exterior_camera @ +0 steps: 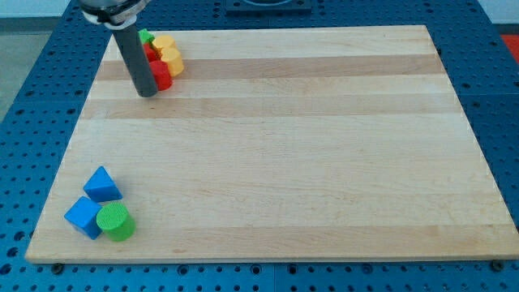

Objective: Push the green star towards center left of the board

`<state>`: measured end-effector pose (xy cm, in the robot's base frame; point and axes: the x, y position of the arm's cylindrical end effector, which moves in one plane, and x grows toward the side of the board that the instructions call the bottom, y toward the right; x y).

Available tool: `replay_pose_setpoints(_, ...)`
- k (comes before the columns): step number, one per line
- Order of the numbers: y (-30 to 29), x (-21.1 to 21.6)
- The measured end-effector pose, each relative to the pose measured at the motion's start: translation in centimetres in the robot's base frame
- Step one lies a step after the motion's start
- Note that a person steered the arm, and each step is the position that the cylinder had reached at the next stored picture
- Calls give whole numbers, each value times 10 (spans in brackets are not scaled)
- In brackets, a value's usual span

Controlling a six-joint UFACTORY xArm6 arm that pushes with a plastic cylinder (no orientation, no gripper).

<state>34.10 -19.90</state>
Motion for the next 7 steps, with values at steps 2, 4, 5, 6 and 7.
replay_pose_setpoints(2,0,-3)
replay_pose_setpoints(4,75,5)
replay_pose_setpoints(5,138,-24)
replay_pose_setpoints(6,146,-71)
replay_pose_setpoints(7,102,-111)
